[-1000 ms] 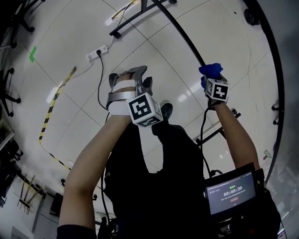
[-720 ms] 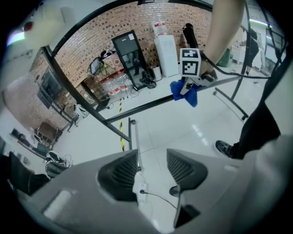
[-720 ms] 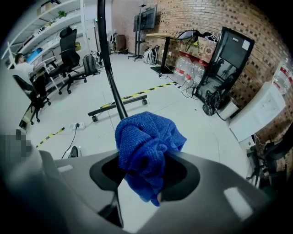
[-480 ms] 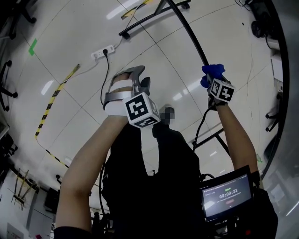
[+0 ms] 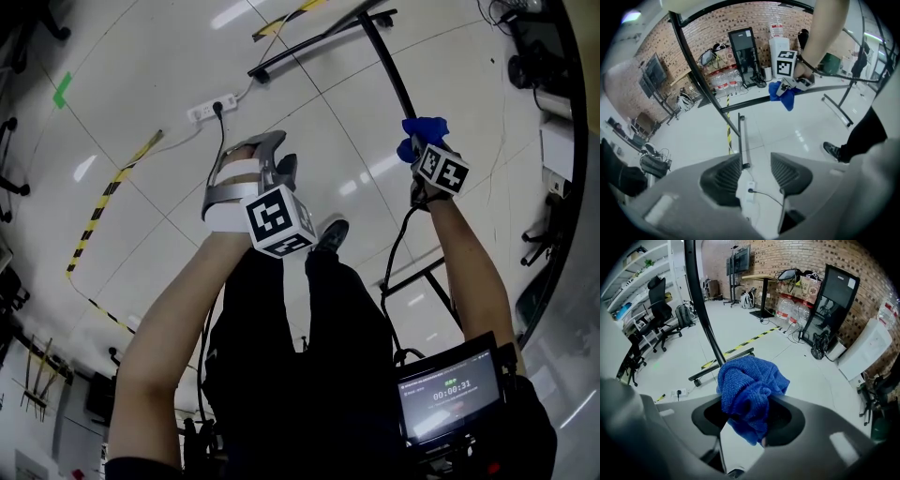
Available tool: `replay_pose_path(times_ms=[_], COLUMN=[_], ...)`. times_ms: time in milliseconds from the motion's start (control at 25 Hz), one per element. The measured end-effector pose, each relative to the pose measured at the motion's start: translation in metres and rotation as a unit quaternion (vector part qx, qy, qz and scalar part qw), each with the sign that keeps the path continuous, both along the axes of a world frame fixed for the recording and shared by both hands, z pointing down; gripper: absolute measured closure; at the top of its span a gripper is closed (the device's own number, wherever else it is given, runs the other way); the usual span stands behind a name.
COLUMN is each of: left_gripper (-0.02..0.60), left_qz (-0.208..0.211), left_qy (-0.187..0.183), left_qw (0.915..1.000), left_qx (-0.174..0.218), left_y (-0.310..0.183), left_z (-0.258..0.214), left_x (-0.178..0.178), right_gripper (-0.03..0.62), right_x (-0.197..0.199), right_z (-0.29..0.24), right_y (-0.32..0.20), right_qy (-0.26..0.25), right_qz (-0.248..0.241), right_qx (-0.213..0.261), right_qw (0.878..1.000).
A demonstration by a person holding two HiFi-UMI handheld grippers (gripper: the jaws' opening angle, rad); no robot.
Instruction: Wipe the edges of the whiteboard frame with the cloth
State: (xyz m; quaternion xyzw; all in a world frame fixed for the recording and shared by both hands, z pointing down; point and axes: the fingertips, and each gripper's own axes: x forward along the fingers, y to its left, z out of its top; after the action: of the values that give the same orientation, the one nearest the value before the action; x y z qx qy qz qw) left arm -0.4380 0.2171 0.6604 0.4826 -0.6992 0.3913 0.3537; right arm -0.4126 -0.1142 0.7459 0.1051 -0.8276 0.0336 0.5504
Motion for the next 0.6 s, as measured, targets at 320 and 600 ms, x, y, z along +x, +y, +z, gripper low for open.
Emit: replay_pose_path(times_ms=[320, 600], left_gripper=[0.385, 0.385], left_qz=[0.015, -0.002], left_qy=[0.003, 0.005], left_qw=[0.9999, 0.9997], left_qx=[-0.002, -0.024], left_y=[0.025, 0.040], left_z=[0.005, 0.005], left_x=[-0.036, -0.057], right_gripper=[0.391, 0.391], right_x=[-0.043, -0.096], right_z=[-0.006, -0.005], right_y=[0.013, 0.036], right_qy=[-0.043, -0.055], right_qz=[0.023, 0.009], right_qx=[-0.025, -0.034], right_qw=[0.998, 0.998])
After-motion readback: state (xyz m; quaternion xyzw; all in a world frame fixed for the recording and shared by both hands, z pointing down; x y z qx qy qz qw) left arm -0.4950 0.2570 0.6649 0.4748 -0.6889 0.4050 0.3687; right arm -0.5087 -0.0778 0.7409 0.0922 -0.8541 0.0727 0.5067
